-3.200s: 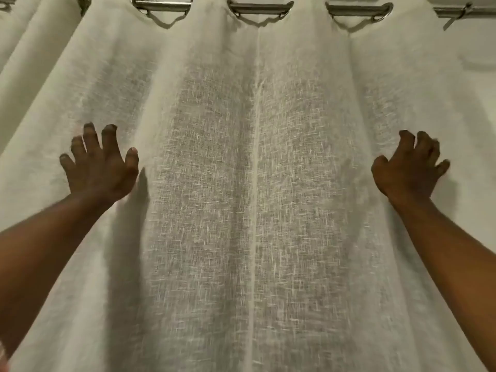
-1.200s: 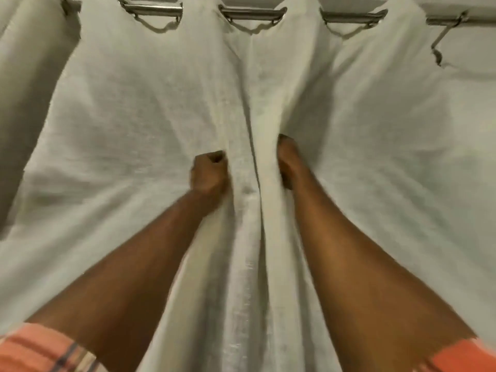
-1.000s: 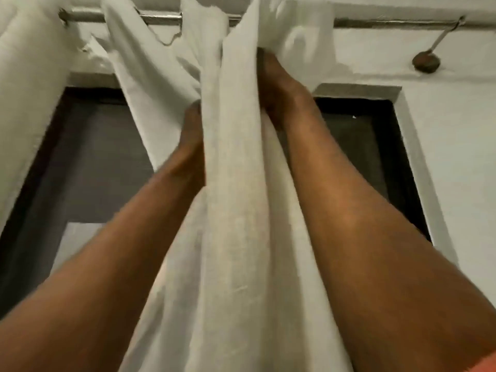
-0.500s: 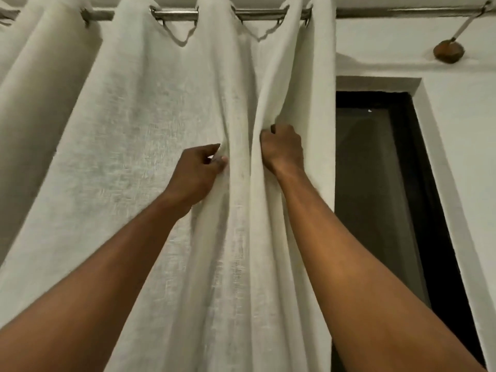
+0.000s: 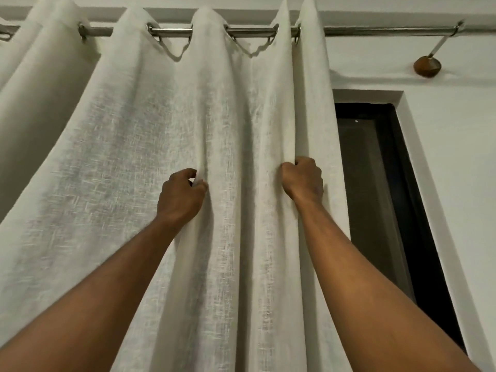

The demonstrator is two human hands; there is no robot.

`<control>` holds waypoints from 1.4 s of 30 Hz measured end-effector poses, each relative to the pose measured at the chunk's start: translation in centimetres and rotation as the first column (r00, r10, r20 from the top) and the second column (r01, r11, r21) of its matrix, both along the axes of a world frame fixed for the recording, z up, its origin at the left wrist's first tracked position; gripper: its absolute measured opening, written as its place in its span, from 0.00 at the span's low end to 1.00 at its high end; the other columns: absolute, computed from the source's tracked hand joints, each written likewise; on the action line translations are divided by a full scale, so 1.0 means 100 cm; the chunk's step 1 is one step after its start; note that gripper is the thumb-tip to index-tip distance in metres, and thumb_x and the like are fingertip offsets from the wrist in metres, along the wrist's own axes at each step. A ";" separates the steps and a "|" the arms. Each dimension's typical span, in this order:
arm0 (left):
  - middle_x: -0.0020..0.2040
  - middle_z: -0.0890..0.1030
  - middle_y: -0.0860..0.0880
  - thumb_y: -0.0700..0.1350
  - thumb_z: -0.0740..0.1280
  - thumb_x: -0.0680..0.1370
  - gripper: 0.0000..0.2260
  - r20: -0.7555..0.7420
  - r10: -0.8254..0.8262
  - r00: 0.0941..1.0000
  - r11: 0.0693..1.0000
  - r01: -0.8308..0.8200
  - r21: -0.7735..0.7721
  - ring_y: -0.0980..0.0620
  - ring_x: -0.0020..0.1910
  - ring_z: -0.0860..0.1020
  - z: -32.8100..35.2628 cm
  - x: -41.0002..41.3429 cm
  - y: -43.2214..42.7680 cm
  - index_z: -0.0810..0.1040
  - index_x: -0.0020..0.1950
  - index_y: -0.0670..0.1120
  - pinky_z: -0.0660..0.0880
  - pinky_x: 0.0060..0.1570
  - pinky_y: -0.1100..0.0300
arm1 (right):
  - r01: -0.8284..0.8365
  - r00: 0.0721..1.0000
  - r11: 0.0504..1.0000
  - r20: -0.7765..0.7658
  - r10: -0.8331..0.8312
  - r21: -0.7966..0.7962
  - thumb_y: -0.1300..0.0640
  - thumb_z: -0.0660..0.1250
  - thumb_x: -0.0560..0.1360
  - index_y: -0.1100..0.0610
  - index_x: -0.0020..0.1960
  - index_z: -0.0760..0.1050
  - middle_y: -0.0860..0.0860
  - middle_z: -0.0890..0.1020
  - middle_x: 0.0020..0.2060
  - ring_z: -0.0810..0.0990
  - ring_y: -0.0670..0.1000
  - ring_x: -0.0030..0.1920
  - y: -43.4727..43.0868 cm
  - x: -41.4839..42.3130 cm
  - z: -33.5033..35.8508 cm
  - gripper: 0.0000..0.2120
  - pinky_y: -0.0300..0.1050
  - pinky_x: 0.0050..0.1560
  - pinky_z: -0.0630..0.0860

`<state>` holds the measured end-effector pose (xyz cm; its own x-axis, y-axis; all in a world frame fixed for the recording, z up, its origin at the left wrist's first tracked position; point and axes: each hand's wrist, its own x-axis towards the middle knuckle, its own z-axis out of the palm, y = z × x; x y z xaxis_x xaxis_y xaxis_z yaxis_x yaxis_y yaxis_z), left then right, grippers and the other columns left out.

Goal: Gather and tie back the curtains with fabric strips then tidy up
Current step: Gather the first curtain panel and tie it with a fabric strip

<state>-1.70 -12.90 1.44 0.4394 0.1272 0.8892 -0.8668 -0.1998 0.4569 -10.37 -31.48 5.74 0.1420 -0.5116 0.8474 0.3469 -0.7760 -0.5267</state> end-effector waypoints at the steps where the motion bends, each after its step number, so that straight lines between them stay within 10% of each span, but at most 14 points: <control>1: 0.57 0.81 0.45 0.49 0.63 0.79 0.17 -0.001 0.021 1.000 1.000 -0.021 0.000 0.48 0.50 0.79 0.000 0.001 0.002 0.73 0.67 0.46 0.77 0.55 0.48 | 0.031 0.999 1.000 0.035 -0.031 0.003 0.52 0.57 0.72 0.55 0.46 0.73 0.53 0.81 0.45 0.80 0.56 0.45 -0.003 -0.001 0.000 0.09 0.51 0.49 0.76; 10: 0.66 0.70 0.45 0.53 0.58 0.79 0.18 0.050 0.313 0.948 0.944 -0.305 -0.130 0.43 0.64 0.69 0.007 0.004 0.021 0.71 0.67 0.49 0.68 0.63 0.43 | 0.435 0.731 0.897 0.551 -0.404 0.081 0.59 0.60 0.75 0.57 0.52 0.77 0.54 0.77 0.55 0.76 0.54 0.53 -0.014 -0.015 0.000 0.09 0.46 0.49 0.71; 17: 0.71 0.64 0.41 0.50 0.59 0.78 0.16 0.032 0.638 0.769 0.753 -0.615 -0.233 0.39 0.72 0.60 -0.001 0.037 0.073 0.72 0.64 0.46 0.54 0.70 0.40 | 0.507 0.788 0.846 0.308 -0.532 0.166 0.61 0.65 0.72 0.56 0.69 0.65 0.59 0.60 0.75 0.58 0.61 0.75 -0.025 -0.025 -0.006 0.27 0.63 0.69 0.58; 21: 0.76 0.53 0.37 0.55 0.64 0.75 0.27 -0.086 0.692 0.716 0.696 -0.695 -0.181 0.34 0.75 0.50 -0.011 0.064 0.120 0.60 0.70 0.47 0.48 0.70 0.34 | 0.401 0.882 0.897 0.187 -0.432 0.185 0.59 0.68 0.72 0.56 0.74 0.57 0.61 0.63 0.73 0.67 0.63 0.69 -0.030 -0.025 -0.014 0.34 0.63 0.66 0.62; 26: 0.77 0.46 0.38 0.70 0.68 0.65 0.46 -0.299 0.541 0.786 0.813 -0.580 -0.055 0.30 0.74 0.53 -0.013 0.098 0.176 0.44 0.73 0.60 0.56 0.67 0.29 | 0.343 0.928 0.919 0.080 -0.364 0.192 0.59 0.66 0.74 0.58 0.75 0.56 0.59 0.74 0.65 0.75 0.61 0.63 -0.026 -0.018 -0.021 0.33 0.61 0.63 0.66; 30: 0.76 0.56 0.37 0.61 0.74 0.67 0.50 -0.348 0.285 0.893 0.944 -0.325 -0.061 0.32 0.70 0.63 -0.013 0.099 0.184 0.44 0.76 0.52 0.63 0.67 0.37 | 0.340 0.933 0.922 0.056 -0.355 0.186 0.59 0.64 0.75 0.60 0.68 0.64 0.59 0.78 0.60 0.77 0.62 0.59 -0.014 -0.007 -0.021 0.23 0.60 0.61 0.69; 36: 0.63 0.75 0.38 0.48 0.65 0.75 0.24 -0.203 0.243 0.949 0.965 -0.258 -0.053 0.36 0.59 0.74 -0.006 0.094 0.165 0.67 0.69 0.42 0.72 0.59 0.47 | 0.254 0.962 0.950 0.053 -0.268 0.180 0.59 0.62 0.76 0.60 0.62 0.68 0.60 0.79 0.56 0.78 0.63 0.54 0.005 -0.002 -0.018 0.15 0.56 0.50 0.75; 42: 0.66 0.73 0.38 0.42 0.58 0.79 0.17 -0.087 0.210 0.974 0.971 -0.198 0.131 0.36 0.63 0.72 0.016 0.057 0.095 0.67 0.68 0.41 0.70 0.62 0.47 | 0.221 0.975 0.968 0.011 -0.223 0.119 0.59 0.62 0.76 0.58 0.62 0.69 0.59 0.78 0.57 0.78 0.62 0.55 0.015 -0.007 -0.014 0.15 0.54 0.49 0.74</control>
